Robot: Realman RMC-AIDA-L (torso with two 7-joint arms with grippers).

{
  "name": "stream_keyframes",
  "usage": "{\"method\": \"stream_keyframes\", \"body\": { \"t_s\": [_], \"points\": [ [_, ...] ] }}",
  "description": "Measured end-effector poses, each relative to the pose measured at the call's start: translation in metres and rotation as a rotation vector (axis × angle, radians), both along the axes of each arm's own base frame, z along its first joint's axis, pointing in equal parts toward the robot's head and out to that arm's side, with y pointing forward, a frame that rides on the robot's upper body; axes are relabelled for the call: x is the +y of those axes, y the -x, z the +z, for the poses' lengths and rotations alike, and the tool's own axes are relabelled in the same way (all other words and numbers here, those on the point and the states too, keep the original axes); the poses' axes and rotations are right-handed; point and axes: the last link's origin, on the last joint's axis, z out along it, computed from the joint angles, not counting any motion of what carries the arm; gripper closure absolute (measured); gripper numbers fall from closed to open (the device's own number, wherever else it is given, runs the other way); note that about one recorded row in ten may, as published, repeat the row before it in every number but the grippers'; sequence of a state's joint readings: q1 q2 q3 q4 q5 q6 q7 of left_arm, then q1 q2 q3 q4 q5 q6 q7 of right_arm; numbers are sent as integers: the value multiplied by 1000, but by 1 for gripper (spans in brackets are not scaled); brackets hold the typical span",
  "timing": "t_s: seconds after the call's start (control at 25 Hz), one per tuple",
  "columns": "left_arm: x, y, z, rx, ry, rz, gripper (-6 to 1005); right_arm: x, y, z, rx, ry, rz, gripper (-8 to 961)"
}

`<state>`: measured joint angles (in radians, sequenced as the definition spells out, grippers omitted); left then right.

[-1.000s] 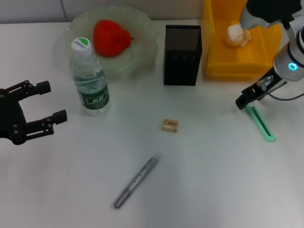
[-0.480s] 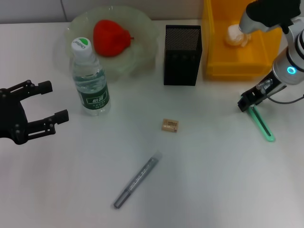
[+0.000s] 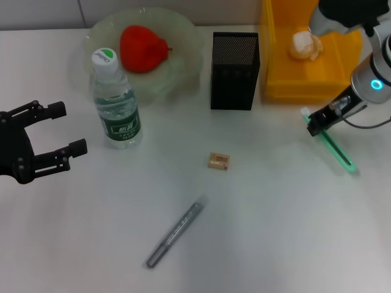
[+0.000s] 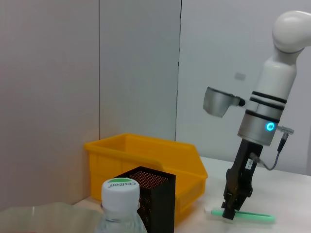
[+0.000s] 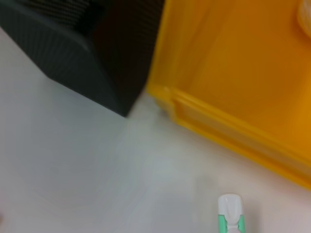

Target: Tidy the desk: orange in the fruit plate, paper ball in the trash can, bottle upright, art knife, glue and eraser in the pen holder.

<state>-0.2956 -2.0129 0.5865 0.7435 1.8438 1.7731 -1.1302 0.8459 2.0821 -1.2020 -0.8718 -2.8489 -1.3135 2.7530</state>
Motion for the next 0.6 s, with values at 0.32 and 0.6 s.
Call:
{"method": "stream_keyframes", "body": {
  "t_s": [0.32,0.6],
  "points": [
    [-1,2,0,0,-2,7,184,-18,64,23,243,72,195,783],
    [1,2,2,6,-5,9,185,-10,114,39,399,-22,494,780]
  ]
}}
